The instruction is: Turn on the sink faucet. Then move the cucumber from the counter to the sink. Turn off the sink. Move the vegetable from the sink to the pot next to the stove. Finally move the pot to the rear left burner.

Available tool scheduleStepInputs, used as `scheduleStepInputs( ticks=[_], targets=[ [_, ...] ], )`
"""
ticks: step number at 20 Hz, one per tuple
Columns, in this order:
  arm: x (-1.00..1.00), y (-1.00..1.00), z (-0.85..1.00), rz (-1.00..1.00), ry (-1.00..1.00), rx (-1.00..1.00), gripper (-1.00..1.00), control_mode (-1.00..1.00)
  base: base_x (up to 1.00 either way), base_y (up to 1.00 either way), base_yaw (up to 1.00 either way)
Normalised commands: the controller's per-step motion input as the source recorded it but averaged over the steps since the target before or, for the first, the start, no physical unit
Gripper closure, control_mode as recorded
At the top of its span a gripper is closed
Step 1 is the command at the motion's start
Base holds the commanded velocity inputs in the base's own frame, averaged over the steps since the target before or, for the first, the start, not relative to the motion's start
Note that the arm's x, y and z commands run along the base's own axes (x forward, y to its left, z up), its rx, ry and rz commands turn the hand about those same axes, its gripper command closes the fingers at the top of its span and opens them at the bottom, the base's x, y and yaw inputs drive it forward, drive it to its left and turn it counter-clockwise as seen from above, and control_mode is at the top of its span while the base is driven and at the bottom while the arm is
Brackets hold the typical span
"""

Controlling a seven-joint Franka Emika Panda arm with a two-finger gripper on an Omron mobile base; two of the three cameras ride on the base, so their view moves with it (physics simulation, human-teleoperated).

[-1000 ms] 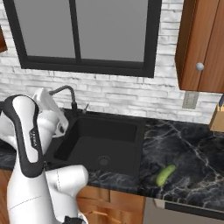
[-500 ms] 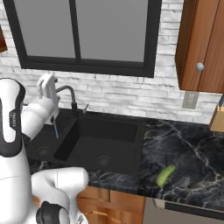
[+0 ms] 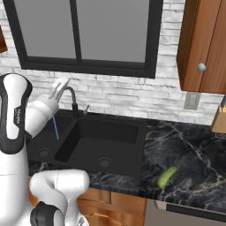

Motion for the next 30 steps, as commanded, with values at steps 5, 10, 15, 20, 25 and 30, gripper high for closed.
scheduleStepInputs(
  ticks=[5,10,15,20,25,30],
  targets=[
    [-0.32,-0.19,0.73,-0.08,0.22,0.53,-1.00,-1.00,0.00,0.00,0.00],
    [-0.25,-0.19,0.82,-0.09,0.22,0.48,-1.00,-1.00,0.00,0.00,0.00],
    [-0.18,-0.14,0.93,-0.08,0.27,0.45,-1.00,-1.00,0.00,0.00,0.00],
    [-0.14,-0.06,0.78,-0.10,0.42,0.37,-1.00,-1.00,0.00,0.00,0.00],
    [-0.28,-0.42,0.22,-0.16,0.42,0.33,-1.00,-1.00,0.00,0.00,0.00],
    [-0.51,-0.43,0.28,-0.15,0.41,0.38,-1.00,-1.00,0.00,0.00,0.00]
  ],
)
